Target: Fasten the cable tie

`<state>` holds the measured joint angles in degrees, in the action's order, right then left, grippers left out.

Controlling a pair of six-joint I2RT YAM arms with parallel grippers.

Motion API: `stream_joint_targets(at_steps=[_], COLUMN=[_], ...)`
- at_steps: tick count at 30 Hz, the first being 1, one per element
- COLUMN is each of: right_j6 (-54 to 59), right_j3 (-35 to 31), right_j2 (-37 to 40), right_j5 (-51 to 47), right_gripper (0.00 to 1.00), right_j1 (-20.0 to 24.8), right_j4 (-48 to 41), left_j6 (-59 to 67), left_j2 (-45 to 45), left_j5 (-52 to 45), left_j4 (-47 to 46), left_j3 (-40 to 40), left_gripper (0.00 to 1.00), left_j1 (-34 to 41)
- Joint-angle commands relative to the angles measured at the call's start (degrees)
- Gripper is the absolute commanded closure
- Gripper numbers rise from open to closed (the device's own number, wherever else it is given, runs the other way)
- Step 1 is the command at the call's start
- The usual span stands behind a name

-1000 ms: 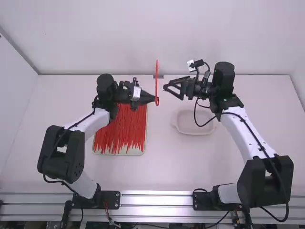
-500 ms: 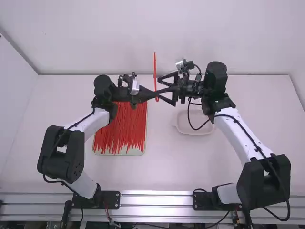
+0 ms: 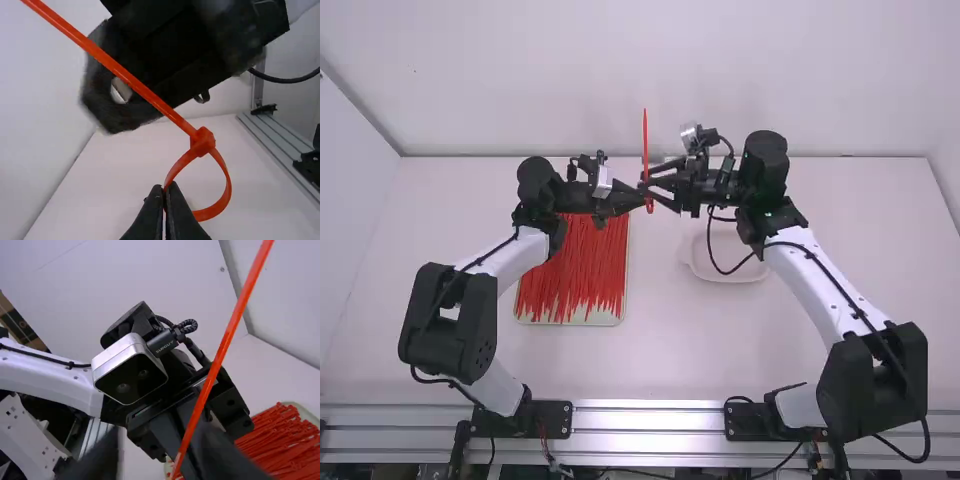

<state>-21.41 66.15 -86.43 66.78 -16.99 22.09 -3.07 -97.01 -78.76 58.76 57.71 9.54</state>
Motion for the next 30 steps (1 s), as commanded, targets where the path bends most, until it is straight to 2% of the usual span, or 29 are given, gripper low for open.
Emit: stream_joint_targets(at_steps=[1, 3, 11, 16, 17, 18, 25, 28, 30], right_j6=[-1.1, -1.1, -1.2, -2.8, -2.8, -2.8, -1.0, 5.6, 7.6], right_j3=[1.6, 1.6, 1.7, 1.7, 1.7, 1.7, 1.7, 1.7, 1.7], right_j2=[1.0, 1.0, 1.0, 1.0, 1.0, 1.0, 1.0, 1.0, 1.0], right_j5=[-1.0, -1.2, -0.8, -0.5, 0.3, 0.9, 2.2, -2.7, -5.4], right_gripper=[0.93, 1.00, 1.00, 1.00, 1.00, 1.00, 1.00, 1.00, 1.00], right_j1=[-0.3, -0.3, 0.8, 3.4, 4.5, 5.0, 8.8, 12.2, 13.3], right_j4=[0.0, -0.3, -1.7, -1.5, -1.5, -1.5, -5.9, -15.9, -19.3], left_j6=[-0.2, -0.2, -0.6, -1.6, -3.8, -5.1, -6.6, -6.6, -6.6], left_j2=[-0.3, -0.3, -0.3, -0.3, -0.3, -0.3, -0.3, -0.3, -0.3], left_j5=[0.2, 0.2, 0.4, 0.4, 1.6, 2.2, 3.2, 3.2, 3.2], left_j4=[0.2, 0.2, 0.2, 0.2, 0.4, 0.5, 0.2, -0.3, -0.7], left_j3=[-0.8, -0.8, -0.8, -0.8, -0.8, -0.7, -0.6, -0.6, -0.5], left_gripper=[0.98, 0.98, 0.96, 0.85, 0.07, 0.01, 0.01, 0.01, 0.01], left_j1=[-0.2, -0.2, -0.5, -0.5, -0.5, -0.5, -0.5, -0.7, -1.4])
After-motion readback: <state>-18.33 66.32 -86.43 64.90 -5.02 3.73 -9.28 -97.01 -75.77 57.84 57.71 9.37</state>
